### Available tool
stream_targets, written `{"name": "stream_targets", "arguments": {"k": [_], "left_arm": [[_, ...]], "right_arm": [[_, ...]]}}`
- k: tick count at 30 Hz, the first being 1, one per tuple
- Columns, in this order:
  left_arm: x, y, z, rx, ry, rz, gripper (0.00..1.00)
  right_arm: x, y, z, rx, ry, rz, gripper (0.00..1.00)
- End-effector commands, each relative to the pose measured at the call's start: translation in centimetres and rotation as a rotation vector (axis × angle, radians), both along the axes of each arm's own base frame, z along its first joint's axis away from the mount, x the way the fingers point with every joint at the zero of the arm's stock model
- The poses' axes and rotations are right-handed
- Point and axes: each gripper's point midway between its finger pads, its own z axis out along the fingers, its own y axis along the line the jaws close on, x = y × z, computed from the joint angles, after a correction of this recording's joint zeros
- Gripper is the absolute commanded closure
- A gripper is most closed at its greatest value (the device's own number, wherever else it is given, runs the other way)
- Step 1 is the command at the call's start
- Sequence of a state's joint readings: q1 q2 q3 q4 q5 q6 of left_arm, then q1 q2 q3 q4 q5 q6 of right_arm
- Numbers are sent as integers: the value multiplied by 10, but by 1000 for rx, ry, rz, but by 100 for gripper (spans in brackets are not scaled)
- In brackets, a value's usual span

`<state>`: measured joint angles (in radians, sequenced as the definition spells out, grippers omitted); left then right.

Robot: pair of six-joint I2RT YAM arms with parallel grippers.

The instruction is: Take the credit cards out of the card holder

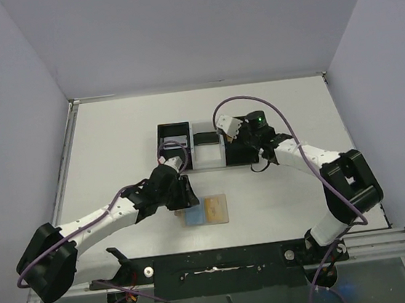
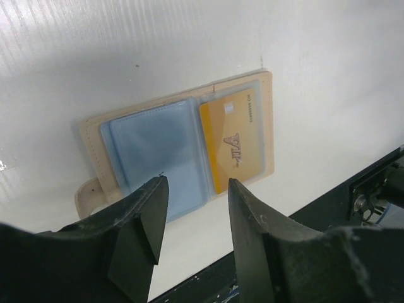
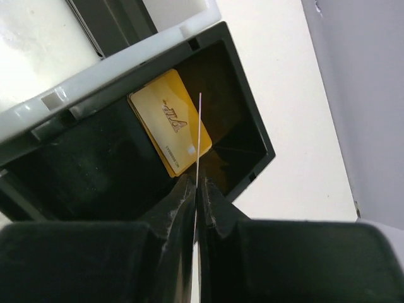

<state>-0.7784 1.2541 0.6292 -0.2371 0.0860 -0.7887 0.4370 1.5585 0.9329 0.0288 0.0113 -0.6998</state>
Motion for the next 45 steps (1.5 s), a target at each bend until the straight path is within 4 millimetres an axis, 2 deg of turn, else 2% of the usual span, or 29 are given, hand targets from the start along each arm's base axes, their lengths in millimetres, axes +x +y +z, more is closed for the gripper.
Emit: {"name": "stream_targets", "arguments": {"k": [1, 9, 14, 19, 22, 31, 35, 38, 45], "left_arm": [[8, -3, 24, -66, -56, 9, 58], [12, 0, 27, -78, -50, 9, 57], [15, 3, 27, -78, -52, 14, 57], [14, 4, 26, -77, -43, 14, 57], [12, 6, 24, -69, -36, 15, 57], [9, 8, 19, -61, -14, 10, 57], [8, 8, 18, -55, -6, 3, 57], [9, 7, 17, -51, -4, 2, 57], [7, 6, 15, -55, 7, -9, 57]], "right_arm": [[35, 1, 27, -51, -136, 26, 100], [63, 8, 15, -150, -166, 84, 100], [71, 16, -1, -161, -146, 130, 98], [72, 21, -18, -175, -110, 163, 96], [65, 26, -26, -156, -73, 203, 91], [52, 21, -48, -180, 26, 231, 80], [56, 21, -45, -170, 27, 208, 77], [56, 21, -47, -163, 39, 202, 69], [58, 19, -44, -168, 35, 193, 65]]}}
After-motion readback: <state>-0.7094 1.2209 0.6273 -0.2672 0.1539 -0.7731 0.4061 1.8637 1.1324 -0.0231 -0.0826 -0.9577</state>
